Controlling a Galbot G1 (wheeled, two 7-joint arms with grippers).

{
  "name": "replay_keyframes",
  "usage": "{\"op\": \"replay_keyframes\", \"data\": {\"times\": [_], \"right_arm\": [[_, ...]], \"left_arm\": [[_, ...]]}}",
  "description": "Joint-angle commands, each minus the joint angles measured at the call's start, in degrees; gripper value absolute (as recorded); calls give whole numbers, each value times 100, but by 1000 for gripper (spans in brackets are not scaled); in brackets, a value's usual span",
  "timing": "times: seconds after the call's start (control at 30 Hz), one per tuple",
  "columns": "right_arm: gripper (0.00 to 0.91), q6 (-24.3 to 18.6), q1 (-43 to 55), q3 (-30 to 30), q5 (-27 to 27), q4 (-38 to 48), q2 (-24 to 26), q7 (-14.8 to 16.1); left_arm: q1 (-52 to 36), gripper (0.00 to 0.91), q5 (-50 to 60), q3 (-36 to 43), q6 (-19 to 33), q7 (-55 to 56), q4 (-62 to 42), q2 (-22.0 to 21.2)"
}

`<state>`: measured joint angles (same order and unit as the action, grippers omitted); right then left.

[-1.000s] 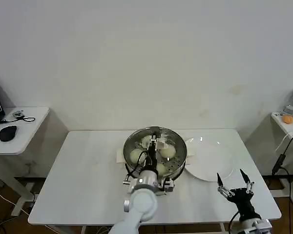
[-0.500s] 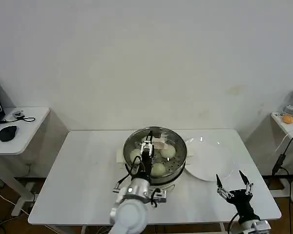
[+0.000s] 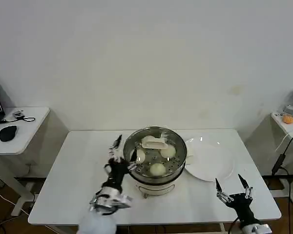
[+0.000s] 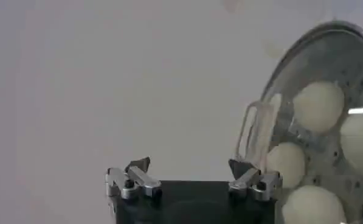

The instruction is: Take steamed baozi put them in steamer then cover it.

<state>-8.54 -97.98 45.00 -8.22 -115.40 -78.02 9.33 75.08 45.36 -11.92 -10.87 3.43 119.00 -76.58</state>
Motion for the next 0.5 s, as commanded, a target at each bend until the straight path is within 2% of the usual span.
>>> {"op": "replay_keyframes", "data": {"times": [0.03, 0.13, 0.27, 0.5], "right_arm": [[907, -12, -252, -99, 1, -54, 55, -19], [907, -36, -343, -159, 28, -42, 72, 7], [907, -31, -436, -250, 18, -44, 100, 47], [907, 10, -558, -343, -101, -154, 169, 93]], "left_arm": [[1339, 907, -6051, -2278, 1726, 1112, -223, 220], [1678, 907, -6062, -2471, 1624, 1128, -272, 308], [2010, 907, -5573, -2741, 1625, 1120, -454, 248], [2405, 907, -5477, -2841, 1662, 903, -550, 127]]}}
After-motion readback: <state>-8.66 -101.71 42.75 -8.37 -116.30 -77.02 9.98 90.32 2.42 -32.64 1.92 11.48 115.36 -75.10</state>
